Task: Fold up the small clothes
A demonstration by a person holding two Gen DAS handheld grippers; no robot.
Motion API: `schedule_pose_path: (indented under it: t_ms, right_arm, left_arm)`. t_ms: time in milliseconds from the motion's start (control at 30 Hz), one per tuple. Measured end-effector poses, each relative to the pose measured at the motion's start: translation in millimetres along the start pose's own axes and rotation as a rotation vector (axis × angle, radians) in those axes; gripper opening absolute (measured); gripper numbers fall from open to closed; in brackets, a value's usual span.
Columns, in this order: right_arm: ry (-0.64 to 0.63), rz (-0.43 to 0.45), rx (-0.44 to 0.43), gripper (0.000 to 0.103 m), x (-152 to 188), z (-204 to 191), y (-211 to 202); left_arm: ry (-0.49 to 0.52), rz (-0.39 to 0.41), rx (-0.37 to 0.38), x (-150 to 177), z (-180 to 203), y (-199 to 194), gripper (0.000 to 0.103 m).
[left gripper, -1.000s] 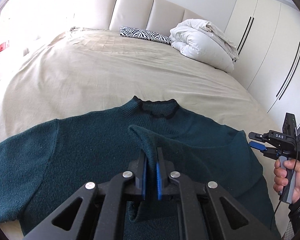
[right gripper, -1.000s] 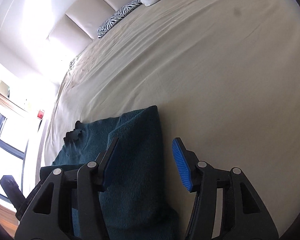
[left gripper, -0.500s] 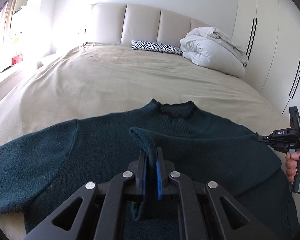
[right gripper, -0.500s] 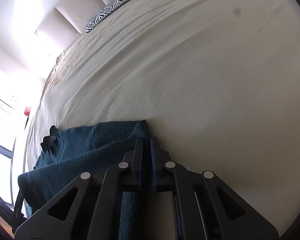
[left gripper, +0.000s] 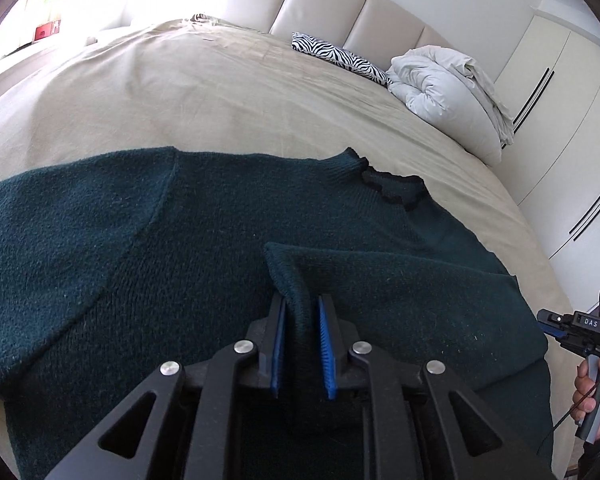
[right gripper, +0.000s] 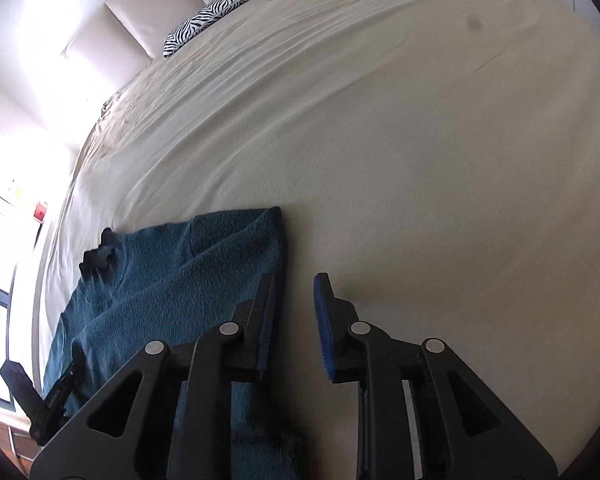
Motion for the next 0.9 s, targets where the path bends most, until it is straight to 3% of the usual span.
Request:
schedule_pose_path:
  t_ms: [33,100,167,233,300,367,733,767,833,900]
  right_arm:
    - [-0.036,-0.015,0.002,0.03,9.4,-6.7,-6.4]
    - [-0.105,-0.036,0.025,0.048,28.4,-17.4,-14.8]
    - [-0.164,-0.052,0.06,0.048,43.9,-25.2,-13.5]
    - [-0.242,-0.048,0.09,0.041,54.0,-31.8,-10.8]
    - [-0.253,-0.058,0.067,0.017,57.3,-28.7,-12.7]
    - [-0.252,-0.05,0.072,0.012,58.9,-28.1,-14.8]
    - [-0.146,0.047,0.001,0.006,67.0,2.2,-6.7]
    - [-0.13,0.053,-0.014,0.007,62.1,3.5,-3.4]
    - [-0.097,0.061,-0.043,0.013,59.0,7.3,-10.1]
    - [-0.067,0.084,-0.006,0.03,57.7,9.3,-30.1]
  left_arm:
    - [0.007,0.0,-0.001,-0.1,1.1,0.0,0.021]
    - [0.019,0.0,-0.006,-1.2,3.6,0.3,0.022]
    - [0.023,-0.003,-0.011,-1.1,5.9,0.5,0.023]
    - [0.021,-0.005,-0.007,-0.5,5.7,-0.5,0.023]
    - [0.012,-0.004,0.002,-0.7,3.8,-0.2,0.023]
    - [0.0,-0.003,0.012,-0.2,2.0,-0.9,0.023]
    - [-0.033,-0.02,0.051,-1.3,-6.6,-6.0,0.026]
    - [-0.04,-0.022,0.054,-2.0,-8.6,-13.7,0.028]
    - [-0.045,-0.003,0.045,-2.9,-17.3,-37.6,0.051]
    - [-0.064,0.051,0.003,-3.1,-37.1,-72.4,0.069]
Point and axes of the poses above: each gripper's, at about its wrist camera, not at the fingertips, and y roughly the way its jaws point, z to its right, x to its underside, the point moved 3 cm from there along y, roughly the way its jaws point, and after that the axes turned 9 degrees about z, right-handed, at the moved point
